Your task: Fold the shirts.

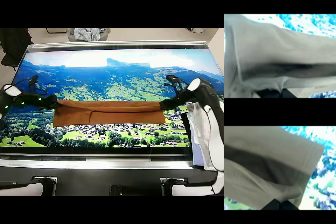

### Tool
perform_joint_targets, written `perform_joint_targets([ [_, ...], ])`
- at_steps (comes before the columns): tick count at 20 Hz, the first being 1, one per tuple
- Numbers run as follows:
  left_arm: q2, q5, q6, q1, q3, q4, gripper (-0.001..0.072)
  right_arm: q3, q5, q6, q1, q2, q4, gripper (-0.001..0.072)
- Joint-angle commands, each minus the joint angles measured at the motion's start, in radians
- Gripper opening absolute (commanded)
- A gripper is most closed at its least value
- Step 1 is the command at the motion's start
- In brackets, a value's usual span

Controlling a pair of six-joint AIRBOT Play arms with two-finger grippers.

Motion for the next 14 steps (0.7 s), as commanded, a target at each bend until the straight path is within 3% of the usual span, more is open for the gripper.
perform_joint_targets([
  [1,-0.198,-0.074,0.003,-0.002,0.133,-0.014,0.0028,0.057,-0.003,0.047,0.018,-0.103,0.008,0.0031],
  [3,-0.234,-0.082,0.0,-0.002,0.135,-0.026,0.0045,0.057,0.026,0.047,0.021,-0.127,0.011,0.0032],
  [4,-0.235,-0.081,0.0,-0.002,0.137,-0.027,0.016,0.057,0.034,0.047,0.021,-0.129,0.013,0.0033],
  [5,-0.232,-0.082,-0.001,0.002,0.146,-0.03,0.0321,0.058,0.039,0.046,0.019,-0.126,0.022,0.0044],
  [6,-0.225,-0.09,-0.02,0.01,0.167,-0.035,0.0415,0.064,0.054,0.044,0.01,-0.119,0.038,0.0207],
  [7,-0.216,-0.101,-0.023,0.019,0.194,-0.048,0.0418,0.076,0.072,0.009,-0.011,-0.105,0.059,0.0444],
  [8,-0.198,-0.108,-0.023,0.031,0.223,-0.063,0.0417,0.085,0.092,-0.026,-0.04,-0.09,0.08,0.0614],
  [9,-0.175,-0.107,-0.023,0.039,0.246,-0.072,0.0417,0.09,0.101,-0.032,-0.08,-0.076,0.099,0.0699],
  [14,-0.045,-0.104,-0.013,-0.01,0.274,-0.078,0.0417,0.042,0.145,-0.004,-0.233,-0.107,0.252,0.07],
])
